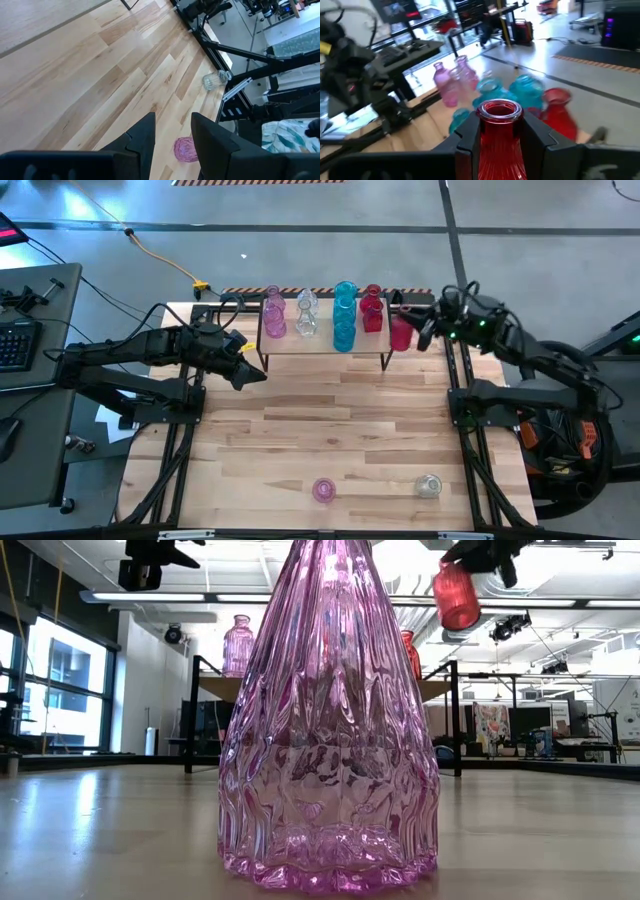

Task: Sort vases onto shelf
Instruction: Put the red vase on the shelf aligned with the other red vases

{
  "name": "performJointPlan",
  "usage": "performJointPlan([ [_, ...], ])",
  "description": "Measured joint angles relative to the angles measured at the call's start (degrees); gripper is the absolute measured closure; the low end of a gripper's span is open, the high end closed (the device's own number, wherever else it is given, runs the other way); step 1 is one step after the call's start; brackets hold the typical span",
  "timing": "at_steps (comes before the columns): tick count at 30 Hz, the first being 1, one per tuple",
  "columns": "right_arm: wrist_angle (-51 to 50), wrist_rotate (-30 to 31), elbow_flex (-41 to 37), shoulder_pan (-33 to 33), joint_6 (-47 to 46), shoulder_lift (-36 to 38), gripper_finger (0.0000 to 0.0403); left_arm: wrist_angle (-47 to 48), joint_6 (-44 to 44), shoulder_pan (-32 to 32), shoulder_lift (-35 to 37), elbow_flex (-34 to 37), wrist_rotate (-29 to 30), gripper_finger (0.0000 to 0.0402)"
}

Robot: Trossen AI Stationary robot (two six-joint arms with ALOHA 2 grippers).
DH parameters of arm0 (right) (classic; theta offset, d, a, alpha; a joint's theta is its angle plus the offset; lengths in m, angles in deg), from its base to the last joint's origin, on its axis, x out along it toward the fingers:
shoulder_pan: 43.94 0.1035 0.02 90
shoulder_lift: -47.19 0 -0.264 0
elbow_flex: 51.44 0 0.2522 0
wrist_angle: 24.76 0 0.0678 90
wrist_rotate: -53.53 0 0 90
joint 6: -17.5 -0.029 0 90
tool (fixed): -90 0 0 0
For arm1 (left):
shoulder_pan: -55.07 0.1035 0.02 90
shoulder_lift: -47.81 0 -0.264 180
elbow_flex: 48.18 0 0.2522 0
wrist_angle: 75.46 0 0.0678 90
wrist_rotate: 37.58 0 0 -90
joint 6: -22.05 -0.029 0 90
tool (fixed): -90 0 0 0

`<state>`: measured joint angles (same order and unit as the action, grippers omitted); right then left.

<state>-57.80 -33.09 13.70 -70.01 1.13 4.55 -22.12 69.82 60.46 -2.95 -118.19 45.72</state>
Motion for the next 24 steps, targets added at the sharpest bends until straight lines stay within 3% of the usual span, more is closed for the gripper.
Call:
performJointPlan([
  [9, 21.9, 0.0, -14.0, 8.4, 4.8, 0.3, 0.033, 0.0, 0.0, 0.0, 0.0, 0.0, 0.0, 0.0284],
  [14, 28.6, 0.7, -18.6, 13.1, 6.9, 0.9, 0.033, 0.0, 0.0, 0.0, 0.0, 0.0, 0.0, 0.0284],
  [24, 36.1, 12.6, -24.6, 17.8, 16.8, 0.9, 0.033, 0.0, 0.0, 0.0, 0.0, 0.0, 0.0, 0.0284],
])
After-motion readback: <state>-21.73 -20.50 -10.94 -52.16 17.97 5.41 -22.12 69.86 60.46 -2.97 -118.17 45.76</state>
